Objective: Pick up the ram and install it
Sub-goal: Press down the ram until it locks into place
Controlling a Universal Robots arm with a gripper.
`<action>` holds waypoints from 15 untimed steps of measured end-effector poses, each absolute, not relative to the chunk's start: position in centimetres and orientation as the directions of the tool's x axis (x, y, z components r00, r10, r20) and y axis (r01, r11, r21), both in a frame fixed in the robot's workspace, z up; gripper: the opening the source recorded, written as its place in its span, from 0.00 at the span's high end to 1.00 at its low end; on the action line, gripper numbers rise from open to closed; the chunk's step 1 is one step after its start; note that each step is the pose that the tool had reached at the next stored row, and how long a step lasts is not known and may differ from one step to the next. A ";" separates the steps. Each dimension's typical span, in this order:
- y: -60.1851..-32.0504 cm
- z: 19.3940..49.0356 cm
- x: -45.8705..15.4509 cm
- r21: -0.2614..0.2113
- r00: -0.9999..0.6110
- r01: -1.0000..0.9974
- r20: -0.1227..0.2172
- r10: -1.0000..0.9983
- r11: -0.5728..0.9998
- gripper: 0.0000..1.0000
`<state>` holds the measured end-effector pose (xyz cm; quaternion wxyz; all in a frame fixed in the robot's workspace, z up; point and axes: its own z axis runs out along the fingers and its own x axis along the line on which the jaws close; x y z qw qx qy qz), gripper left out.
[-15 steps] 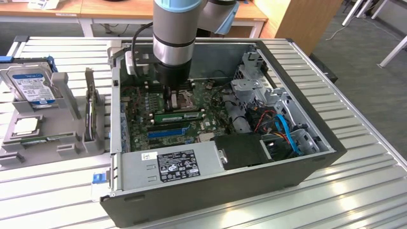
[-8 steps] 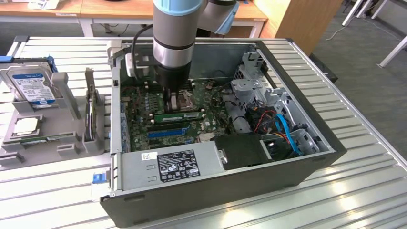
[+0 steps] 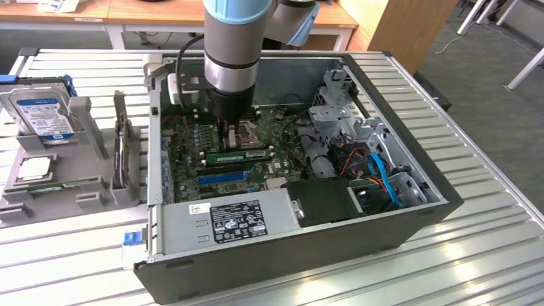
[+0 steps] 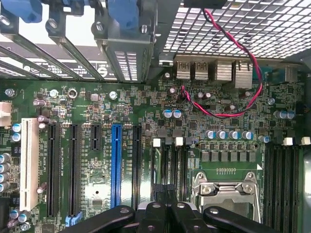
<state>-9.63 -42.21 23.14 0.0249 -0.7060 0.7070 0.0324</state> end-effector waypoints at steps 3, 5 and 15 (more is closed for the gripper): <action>-42.2 23.1 -9.6 0.010 -0.002 -1.000 -0.081 -0.997 0.001 0.90; -42.2 23.0 -9.6 0.010 -0.002 -1.000 -0.081 -0.997 0.001 0.90; -42.2 22.7 -9.6 0.010 -0.002 -1.000 -0.081 -0.997 0.001 0.90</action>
